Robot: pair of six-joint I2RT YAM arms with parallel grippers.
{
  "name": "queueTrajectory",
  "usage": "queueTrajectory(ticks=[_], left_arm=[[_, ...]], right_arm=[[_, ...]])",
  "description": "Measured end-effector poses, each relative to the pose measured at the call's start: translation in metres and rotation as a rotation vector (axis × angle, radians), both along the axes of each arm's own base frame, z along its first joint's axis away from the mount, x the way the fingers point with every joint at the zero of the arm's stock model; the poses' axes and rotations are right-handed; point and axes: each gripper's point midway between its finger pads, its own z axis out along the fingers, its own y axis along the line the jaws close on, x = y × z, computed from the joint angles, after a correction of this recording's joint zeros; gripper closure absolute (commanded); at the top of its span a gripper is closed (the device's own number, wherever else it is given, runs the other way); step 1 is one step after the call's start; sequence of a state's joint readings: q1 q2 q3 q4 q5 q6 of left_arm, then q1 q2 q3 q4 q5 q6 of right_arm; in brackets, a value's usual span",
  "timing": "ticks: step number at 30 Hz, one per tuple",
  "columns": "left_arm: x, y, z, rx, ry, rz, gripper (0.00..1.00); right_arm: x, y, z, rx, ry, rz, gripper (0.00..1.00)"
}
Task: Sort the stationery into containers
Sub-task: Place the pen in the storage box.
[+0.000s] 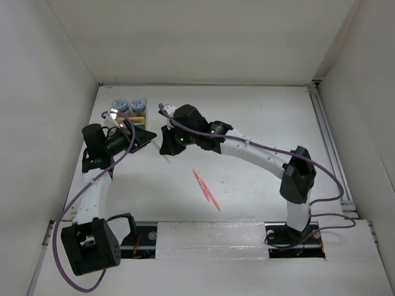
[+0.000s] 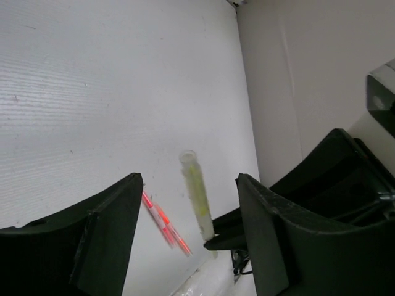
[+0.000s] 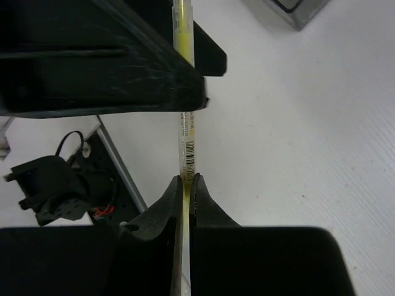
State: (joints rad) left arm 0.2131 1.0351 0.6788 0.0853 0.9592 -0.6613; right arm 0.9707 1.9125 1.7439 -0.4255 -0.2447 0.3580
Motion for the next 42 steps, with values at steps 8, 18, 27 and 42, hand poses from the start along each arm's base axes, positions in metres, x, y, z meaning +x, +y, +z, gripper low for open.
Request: queueTrajectory(ticks=[8, 18, 27, 42], left_arm=[[-0.001, 0.0, -0.001, 0.003, 0.002, -0.001, 0.73], [-0.003, -0.003, -0.001, -0.016, 0.023, -0.01, 1.0], [0.013, 0.013, -0.008, -0.02, 0.032, 0.151, 1.0], [0.097, 0.133, -0.057, -0.193, 0.173, 0.746, 1.0]], right_arm=[[-0.006, 0.002, 0.021, 0.062, -0.011, 0.019, 1.0], [-0.006, 0.01, 0.0, 0.025, 0.005, 0.017, 0.96], [-0.001, 0.004, 0.002, 0.034, -0.008, -0.025, 0.01], [-0.027, -0.13, 0.04, 0.063, -0.134, -0.24, 0.01]])
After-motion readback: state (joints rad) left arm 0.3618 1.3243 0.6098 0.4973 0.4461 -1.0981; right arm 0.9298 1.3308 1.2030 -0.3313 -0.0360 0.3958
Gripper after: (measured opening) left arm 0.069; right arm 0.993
